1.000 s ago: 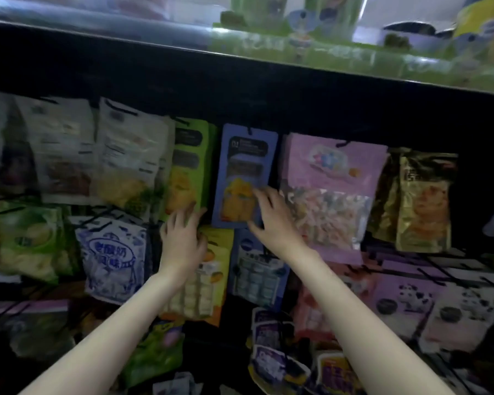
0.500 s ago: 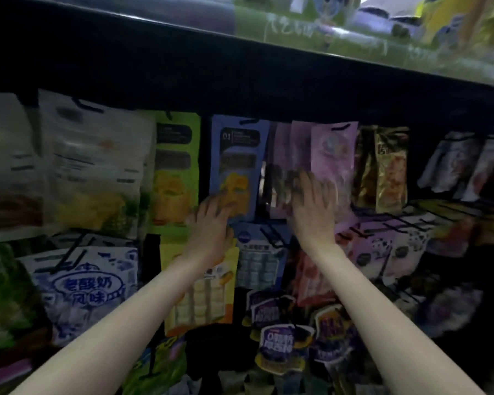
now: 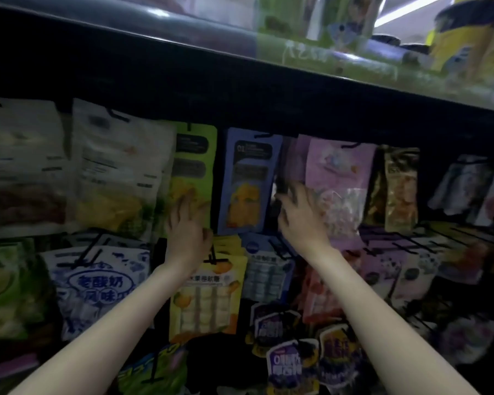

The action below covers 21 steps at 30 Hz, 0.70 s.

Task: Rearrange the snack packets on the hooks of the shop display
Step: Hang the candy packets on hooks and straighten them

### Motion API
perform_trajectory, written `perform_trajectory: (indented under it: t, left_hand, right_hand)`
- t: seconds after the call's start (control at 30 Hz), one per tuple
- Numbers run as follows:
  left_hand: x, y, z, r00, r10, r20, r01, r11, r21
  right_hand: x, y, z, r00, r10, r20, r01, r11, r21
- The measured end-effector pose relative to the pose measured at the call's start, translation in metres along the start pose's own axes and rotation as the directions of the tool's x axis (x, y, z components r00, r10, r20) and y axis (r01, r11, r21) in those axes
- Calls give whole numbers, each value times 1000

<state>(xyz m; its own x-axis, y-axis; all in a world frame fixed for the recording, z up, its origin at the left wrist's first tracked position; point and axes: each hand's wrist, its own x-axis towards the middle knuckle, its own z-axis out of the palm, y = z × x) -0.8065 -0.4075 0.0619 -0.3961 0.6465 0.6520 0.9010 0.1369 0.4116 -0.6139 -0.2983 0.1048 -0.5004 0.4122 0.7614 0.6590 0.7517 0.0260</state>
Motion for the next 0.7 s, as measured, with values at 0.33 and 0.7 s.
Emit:
perform_trajectory:
  t: [0.33, 0.7]
  left_hand:
    - [-17, -72, -68, 938, -280, 204, 179, 896, 407]
    - [14, -62, -54, 969, -192, 157, 48, 766, 641]
  right_hand:
    - [52, -124, 55, 761, 216, 611, -643, 376, 667]
    - [47, -115, 46, 836, 186, 517, -538, 462, 705]
